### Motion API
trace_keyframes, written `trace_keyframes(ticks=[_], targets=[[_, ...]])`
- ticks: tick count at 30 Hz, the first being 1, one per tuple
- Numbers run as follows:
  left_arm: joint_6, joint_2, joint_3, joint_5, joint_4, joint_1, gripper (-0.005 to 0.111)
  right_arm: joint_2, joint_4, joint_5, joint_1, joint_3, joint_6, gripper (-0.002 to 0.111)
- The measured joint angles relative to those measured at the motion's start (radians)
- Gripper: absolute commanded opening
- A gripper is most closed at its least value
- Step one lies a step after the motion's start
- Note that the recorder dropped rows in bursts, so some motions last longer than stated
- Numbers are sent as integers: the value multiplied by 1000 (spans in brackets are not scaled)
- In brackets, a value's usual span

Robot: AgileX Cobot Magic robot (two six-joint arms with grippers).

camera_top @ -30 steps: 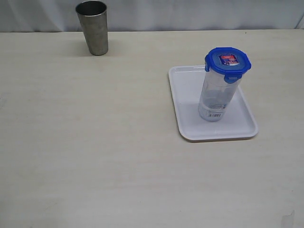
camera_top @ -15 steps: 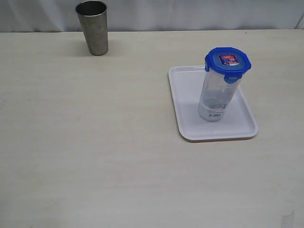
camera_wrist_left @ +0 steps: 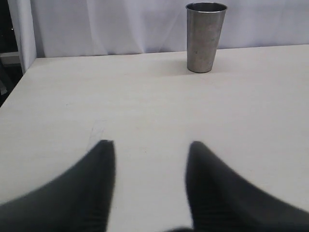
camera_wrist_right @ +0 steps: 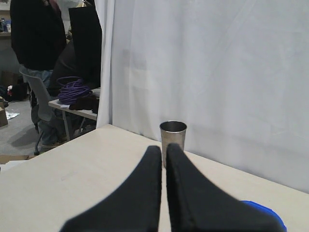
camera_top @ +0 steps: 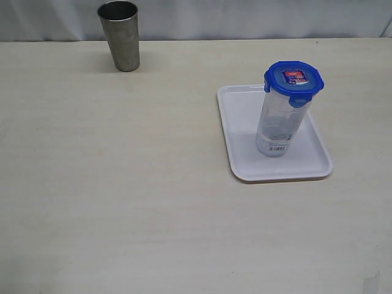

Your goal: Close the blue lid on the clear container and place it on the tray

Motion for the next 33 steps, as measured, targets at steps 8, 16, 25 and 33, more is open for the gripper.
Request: trace_keyframes(ticks=[8, 16, 25, 33], targets=[[0, 0, 0, 0, 0, 0, 0, 0, 0, 0, 0, 0, 0, 4], [0, 0, 0, 0, 0, 0, 0, 0, 0, 0, 0, 0, 0, 4], [0, 0, 0, 0, 0, 0, 0, 0, 0, 0, 0, 0, 0, 4], [0, 0, 0, 0, 0, 0, 0, -4, 0, -6, -5, 18, 0, 4]])
